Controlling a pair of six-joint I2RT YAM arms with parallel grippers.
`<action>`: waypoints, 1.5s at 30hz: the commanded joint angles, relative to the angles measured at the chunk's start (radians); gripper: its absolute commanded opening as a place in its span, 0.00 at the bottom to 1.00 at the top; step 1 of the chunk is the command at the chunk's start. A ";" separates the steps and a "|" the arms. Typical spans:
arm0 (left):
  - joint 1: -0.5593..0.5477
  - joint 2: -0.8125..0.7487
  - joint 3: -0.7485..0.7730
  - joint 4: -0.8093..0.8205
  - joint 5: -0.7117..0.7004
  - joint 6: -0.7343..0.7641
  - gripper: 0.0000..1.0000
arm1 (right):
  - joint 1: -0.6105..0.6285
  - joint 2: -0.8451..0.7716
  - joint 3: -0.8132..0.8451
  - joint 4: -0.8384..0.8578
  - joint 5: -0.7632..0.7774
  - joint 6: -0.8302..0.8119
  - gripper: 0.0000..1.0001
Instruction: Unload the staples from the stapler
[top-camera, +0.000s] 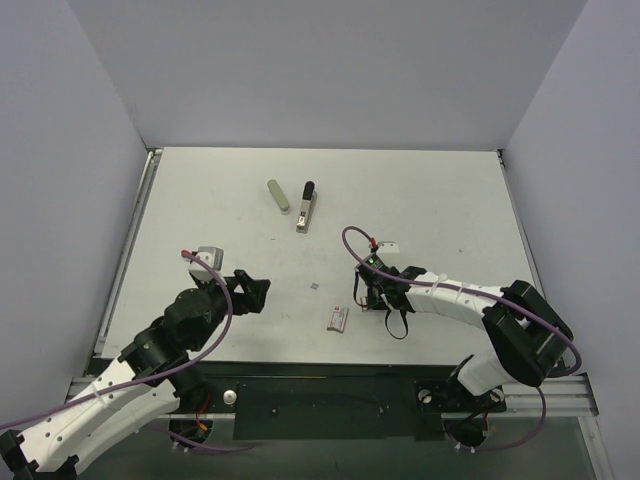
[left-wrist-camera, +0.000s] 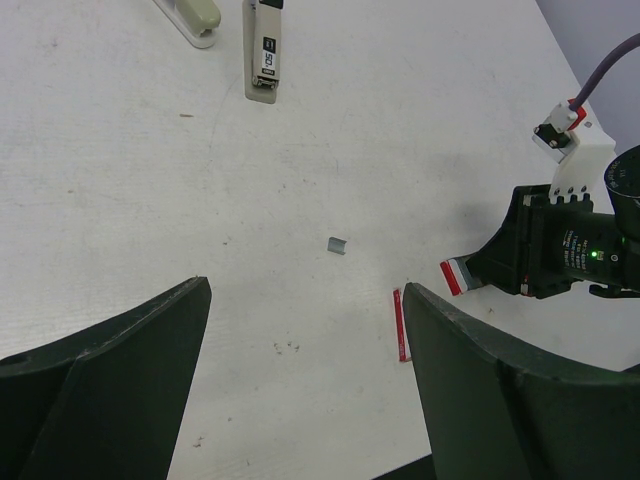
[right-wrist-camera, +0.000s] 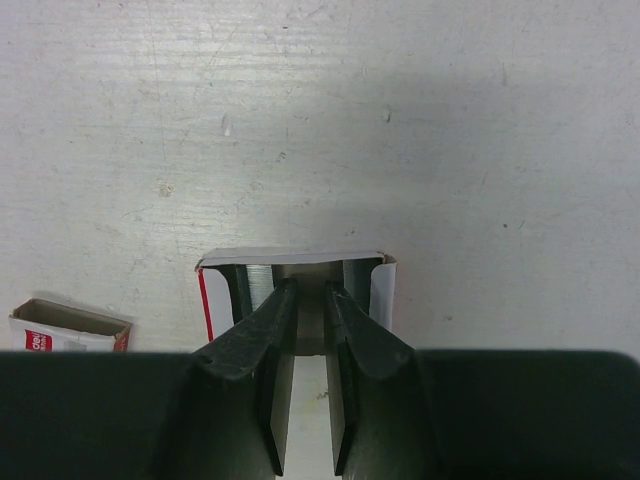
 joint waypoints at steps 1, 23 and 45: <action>-0.003 0.000 0.020 0.034 -0.008 0.015 0.89 | 0.002 0.015 0.003 -0.010 -0.002 0.009 0.14; -0.003 -0.009 0.015 0.034 -0.005 0.015 0.89 | 0.011 -0.033 0.017 -0.021 0.006 0.027 0.11; -0.003 -0.014 0.026 0.035 0.019 0.004 0.89 | 0.094 -0.056 0.209 0.010 -0.009 -0.146 0.23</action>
